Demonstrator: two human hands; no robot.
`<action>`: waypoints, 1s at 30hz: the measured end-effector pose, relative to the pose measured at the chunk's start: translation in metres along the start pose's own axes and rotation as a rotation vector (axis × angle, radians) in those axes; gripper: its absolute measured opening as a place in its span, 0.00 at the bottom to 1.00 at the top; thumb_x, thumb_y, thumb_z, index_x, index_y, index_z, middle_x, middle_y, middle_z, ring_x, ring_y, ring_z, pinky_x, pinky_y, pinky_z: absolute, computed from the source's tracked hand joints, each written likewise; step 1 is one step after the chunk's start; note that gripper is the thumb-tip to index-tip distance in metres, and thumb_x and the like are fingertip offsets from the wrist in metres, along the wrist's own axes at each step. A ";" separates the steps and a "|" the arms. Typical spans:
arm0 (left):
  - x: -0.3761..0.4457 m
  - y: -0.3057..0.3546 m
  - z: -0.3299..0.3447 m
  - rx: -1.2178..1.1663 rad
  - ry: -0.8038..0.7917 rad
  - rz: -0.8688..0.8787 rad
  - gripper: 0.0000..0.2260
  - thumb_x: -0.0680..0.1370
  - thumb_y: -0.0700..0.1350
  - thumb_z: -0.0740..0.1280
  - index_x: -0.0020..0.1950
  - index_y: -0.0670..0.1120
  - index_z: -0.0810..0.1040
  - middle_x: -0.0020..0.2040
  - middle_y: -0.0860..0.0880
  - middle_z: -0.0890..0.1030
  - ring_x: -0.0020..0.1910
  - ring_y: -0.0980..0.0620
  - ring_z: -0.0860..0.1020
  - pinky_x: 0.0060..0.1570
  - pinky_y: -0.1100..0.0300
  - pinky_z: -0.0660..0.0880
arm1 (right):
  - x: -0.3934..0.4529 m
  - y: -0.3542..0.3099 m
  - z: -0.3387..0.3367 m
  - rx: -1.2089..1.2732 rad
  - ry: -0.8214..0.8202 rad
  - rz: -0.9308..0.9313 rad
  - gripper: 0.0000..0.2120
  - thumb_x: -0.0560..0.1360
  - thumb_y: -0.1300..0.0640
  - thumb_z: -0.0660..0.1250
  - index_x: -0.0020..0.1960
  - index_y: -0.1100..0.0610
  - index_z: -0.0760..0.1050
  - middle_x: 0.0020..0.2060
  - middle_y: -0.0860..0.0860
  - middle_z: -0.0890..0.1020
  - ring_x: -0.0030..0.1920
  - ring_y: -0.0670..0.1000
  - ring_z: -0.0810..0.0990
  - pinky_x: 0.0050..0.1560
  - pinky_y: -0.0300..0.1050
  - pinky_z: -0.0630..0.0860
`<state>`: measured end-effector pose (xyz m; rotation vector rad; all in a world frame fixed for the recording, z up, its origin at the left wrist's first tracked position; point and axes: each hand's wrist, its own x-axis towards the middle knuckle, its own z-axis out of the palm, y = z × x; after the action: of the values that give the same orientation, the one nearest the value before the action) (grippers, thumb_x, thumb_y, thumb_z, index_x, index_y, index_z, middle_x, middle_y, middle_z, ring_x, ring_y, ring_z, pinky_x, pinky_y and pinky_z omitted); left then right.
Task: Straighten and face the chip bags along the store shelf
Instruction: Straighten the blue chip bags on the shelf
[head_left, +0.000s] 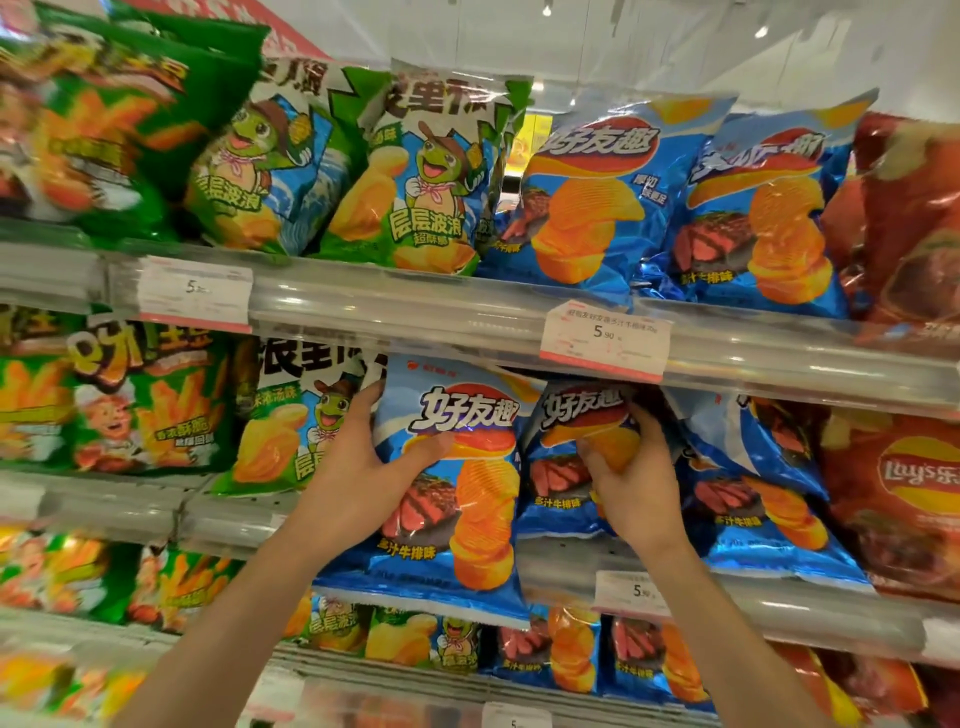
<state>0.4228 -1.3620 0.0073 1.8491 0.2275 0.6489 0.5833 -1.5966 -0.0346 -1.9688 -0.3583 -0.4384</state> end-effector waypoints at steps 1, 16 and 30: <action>0.000 0.000 0.000 0.003 0.007 -0.004 0.32 0.73 0.51 0.76 0.73 0.54 0.64 0.53 0.66 0.78 0.46 0.75 0.78 0.44 0.74 0.74 | 0.000 -0.001 0.003 -0.004 0.028 -0.032 0.34 0.75 0.47 0.73 0.76 0.51 0.62 0.67 0.52 0.75 0.64 0.54 0.77 0.64 0.56 0.76; 0.001 -0.002 0.010 0.005 -0.006 -0.009 0.35 0.73 0.51 0.75 0.76 0.52 0.61 0.51 0.68 0.75 0.42 0.80 0.75 0.42 0.79 0.71 | 0.028 0.018 0.021 0.153 -0.071 0.317 0.18 0.73 0.45 0.73 0.53 0.53 0.69 0.41 0.48 0.79 0.41 0.53 0.79 0.45 0.50 0.73; -0.004 -0.005 0.032 0.043 -0.034 0.084 0.28 0.72 0.57 0.74 0.70 0.59 0.68 0.56 0.63 0.82 0.53 0.66 0.80 0.51 0.68 0.77 | -0.041 -0.024 -0.023 0.138 -0.101 0.095 0.16 0.77 0.40 0.66 0.59 0.48 0.77 0.52 0.44 0.82 0.53 0.42 0.80 0.57 0.43 0.77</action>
<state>0.4368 -1.3881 -0.0059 1.9172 0.1429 0.6741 0.5332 -1.6099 -0.0253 -1.8682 -0.3477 -0.2472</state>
